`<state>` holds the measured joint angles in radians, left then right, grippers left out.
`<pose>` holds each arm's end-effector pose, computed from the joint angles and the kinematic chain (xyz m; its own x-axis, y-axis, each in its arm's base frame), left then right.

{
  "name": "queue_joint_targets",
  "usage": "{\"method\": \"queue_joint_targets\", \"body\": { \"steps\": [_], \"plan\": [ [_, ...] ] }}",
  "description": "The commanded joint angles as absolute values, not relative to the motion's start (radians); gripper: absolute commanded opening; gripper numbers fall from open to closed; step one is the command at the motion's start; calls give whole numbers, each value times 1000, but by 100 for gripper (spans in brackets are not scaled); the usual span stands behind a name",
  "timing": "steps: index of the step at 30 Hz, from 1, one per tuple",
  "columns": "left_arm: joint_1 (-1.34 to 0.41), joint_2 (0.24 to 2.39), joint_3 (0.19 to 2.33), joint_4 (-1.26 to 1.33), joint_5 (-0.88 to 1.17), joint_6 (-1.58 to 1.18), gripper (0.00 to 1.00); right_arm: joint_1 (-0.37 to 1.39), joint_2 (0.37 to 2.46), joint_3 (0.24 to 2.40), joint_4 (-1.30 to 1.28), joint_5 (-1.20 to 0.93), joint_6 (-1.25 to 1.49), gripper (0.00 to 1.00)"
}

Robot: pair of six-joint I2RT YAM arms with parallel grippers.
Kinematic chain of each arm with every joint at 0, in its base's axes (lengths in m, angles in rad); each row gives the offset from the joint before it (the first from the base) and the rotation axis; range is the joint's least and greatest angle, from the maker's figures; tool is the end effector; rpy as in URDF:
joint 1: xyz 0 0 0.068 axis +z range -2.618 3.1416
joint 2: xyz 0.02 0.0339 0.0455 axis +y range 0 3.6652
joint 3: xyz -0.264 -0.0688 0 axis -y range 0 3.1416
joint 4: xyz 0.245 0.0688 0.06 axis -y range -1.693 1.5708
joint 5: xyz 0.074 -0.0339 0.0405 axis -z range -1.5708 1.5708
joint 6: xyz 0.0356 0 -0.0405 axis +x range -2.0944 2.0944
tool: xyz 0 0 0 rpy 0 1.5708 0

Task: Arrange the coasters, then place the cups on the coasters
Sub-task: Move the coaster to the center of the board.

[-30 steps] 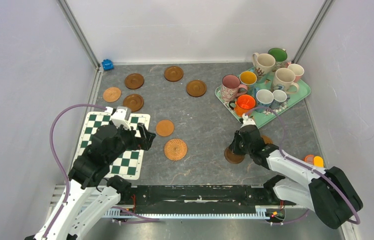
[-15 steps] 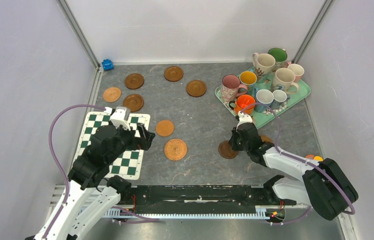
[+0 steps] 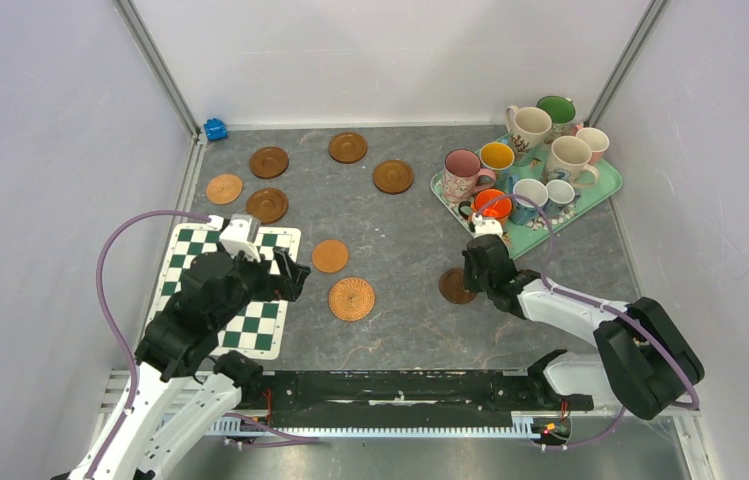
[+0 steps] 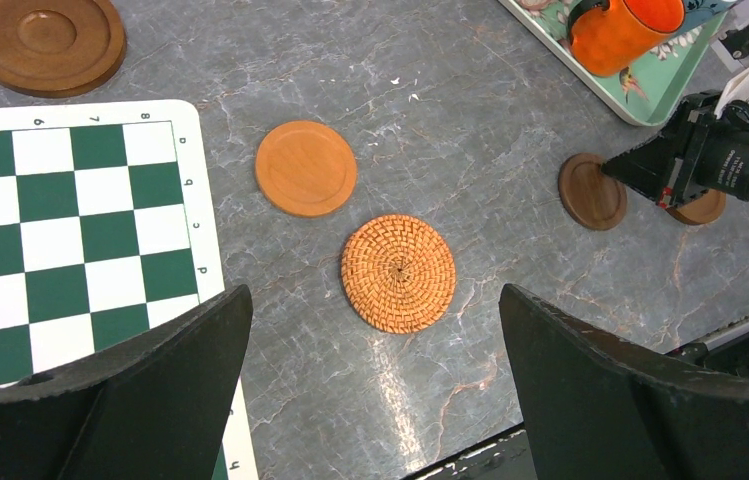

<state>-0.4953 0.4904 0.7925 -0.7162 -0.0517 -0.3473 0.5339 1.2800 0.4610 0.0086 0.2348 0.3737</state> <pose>0.0919 -0.0476 0.3239 -0.4803 -0.1269 -0.8679 0.2867 0.9124 -0.2920 0.2025 0.1101 0.1497 -0.7110 -0.0079 -0.7032 -0.1046 0.9900 0.0947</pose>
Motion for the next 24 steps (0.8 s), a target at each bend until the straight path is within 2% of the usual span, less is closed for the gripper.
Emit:
{"method": "queue_joint_targets", "body": {
  "steps": [1,8,12,24],
  "plan": [
    [-499,478,786,-699,-70,-334,100,535,1286,510,-72,331,372,0],
    [-499,481,786,-699,-70,-332,100,551,1208,587,-70,165,423,0],
    [-499,483,786,-700,-68,-333,100,626,1222,641,-38,110,492,0],
    [-499,475,783,-698,-72,-333,100,951,1521,796,236,27,691,0]
  ]
}}
